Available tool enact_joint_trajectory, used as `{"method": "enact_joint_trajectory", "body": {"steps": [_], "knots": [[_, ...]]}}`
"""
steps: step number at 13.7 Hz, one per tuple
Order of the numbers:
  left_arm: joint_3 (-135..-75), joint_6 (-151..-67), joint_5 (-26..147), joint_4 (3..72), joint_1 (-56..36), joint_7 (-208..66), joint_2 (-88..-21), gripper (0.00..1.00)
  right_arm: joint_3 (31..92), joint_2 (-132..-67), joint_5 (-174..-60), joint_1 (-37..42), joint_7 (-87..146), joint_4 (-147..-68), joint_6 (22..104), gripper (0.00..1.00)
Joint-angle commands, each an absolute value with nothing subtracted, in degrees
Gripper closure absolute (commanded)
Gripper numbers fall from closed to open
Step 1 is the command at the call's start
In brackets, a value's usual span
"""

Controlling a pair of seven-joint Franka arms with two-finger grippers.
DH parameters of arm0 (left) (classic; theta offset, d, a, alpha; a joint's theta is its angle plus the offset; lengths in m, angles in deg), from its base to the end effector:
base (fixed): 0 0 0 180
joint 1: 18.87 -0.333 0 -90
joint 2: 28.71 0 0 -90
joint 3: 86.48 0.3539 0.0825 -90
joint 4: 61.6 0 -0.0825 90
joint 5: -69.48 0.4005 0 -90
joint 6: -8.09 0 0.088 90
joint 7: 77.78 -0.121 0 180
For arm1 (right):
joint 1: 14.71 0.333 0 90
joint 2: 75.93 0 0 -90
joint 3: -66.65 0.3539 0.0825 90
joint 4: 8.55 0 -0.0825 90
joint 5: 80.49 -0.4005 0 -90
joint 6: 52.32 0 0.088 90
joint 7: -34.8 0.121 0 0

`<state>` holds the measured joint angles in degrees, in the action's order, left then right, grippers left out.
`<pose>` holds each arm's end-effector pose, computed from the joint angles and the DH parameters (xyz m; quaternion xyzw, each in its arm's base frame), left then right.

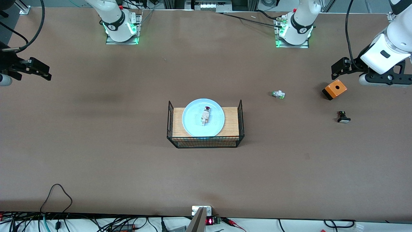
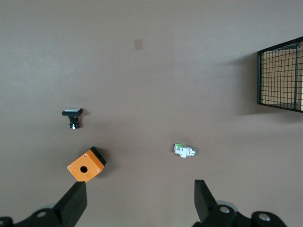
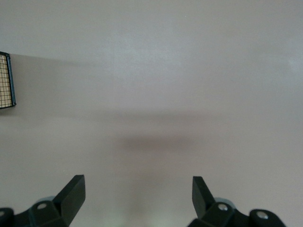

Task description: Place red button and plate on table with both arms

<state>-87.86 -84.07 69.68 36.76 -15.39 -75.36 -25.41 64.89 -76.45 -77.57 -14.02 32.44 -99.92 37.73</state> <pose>0.5480 -0.0466 0.6126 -0.9994 0.0214 0.0251 0.0040 0.5726 -0.0168 0.6318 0.9995 0.0117 -0.0168 0.0251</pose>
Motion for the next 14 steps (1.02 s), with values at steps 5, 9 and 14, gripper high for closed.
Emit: {"method": "enact_joint_trajectory", "body": {"steps": [5, 9, 14], "knots": [[-87.5, -81.0, 69.3, 33.8, -14.6, -75.9, -26.9, 0.0, 64.8, -77.4, -77.7, -14.5, 32.5, -99.0, 38.9, 0.0], [-87.6, -75.0, 60.5, 31.1, -12.4, -75.5, -30.4, 0.0, 64.8, -77.4, -77.7, -14.5, 32.6, -99.0, 38.9, 0.0], [-87.6, -75.2, 58.8, 19.1, 3.0, -63.3, -39.6, 0.0, 64.8, -77.4, -77.7, -14.5, 33.9, -99.0, 38.8, 0.0]]}}
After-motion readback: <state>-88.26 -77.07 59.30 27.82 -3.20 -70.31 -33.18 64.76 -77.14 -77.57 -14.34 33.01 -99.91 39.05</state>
